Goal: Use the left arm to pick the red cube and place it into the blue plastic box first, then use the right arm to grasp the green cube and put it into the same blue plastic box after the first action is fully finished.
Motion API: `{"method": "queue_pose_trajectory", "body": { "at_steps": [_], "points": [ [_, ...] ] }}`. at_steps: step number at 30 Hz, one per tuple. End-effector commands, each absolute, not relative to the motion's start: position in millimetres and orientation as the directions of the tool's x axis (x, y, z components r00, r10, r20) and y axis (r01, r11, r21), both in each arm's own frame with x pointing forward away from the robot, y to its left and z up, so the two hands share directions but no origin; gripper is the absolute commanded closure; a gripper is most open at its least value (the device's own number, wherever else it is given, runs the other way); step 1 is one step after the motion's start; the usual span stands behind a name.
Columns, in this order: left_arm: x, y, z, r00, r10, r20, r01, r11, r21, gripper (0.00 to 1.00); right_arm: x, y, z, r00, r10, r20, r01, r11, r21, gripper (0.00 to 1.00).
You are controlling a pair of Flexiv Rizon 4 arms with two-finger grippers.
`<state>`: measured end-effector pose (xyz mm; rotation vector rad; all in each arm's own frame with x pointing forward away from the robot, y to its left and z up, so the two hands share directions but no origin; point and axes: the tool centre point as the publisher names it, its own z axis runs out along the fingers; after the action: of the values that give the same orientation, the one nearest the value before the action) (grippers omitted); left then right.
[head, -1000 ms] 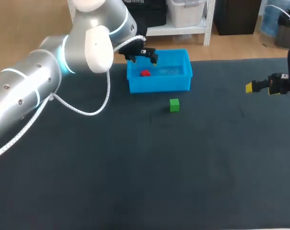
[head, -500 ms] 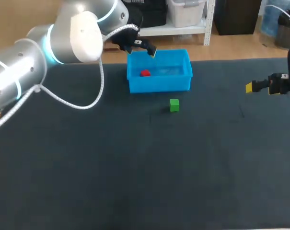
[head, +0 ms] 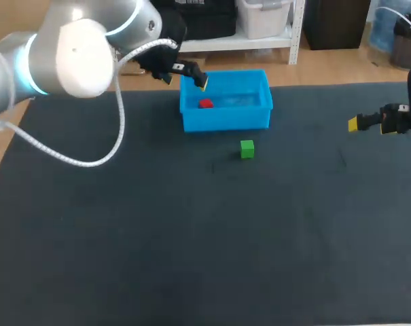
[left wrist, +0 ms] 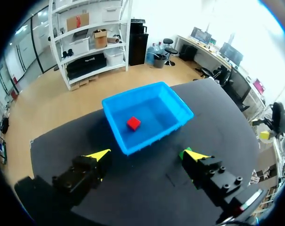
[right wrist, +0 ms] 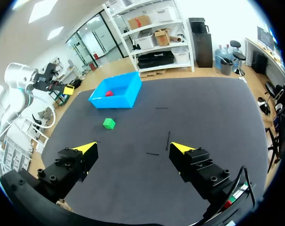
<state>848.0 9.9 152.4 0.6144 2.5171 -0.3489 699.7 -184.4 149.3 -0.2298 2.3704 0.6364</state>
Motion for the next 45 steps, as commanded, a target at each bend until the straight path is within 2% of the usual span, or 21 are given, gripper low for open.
{"method": "queue_pose_trajectory", "body": {
  "at_steps": [1,12,18,45],
  "points": [
    [768,55,152,-0.676,0.273,-0.684,0.466,0.878,-0.111,0.0,700,-185,150,-0.765,0.001,-0.644,-0.321,0.866,0.383,0.0],
    [724,76,138,-0.681,0.261,-0.684,0.507,0.842,-0.183,0.0,700,-185,150,-0.765,0.001,-0.644,-0.321,0.866,0.383,0.0],
    [708,86,137,-0.649,0.304,-0.697,0.57,0.801,-0.182,0.0,700,-185,150,-0.765,0.001,-0.644,-0.321,0.866,0.383,0.0],
    [683,96,131,-0.64,0.412,-0.648,0.677,0.701,-0.222,0.0,700,-185,150,-0.765,0.001,-0.644,-0.321,0.866,0.383,0.0]
  ]
}}
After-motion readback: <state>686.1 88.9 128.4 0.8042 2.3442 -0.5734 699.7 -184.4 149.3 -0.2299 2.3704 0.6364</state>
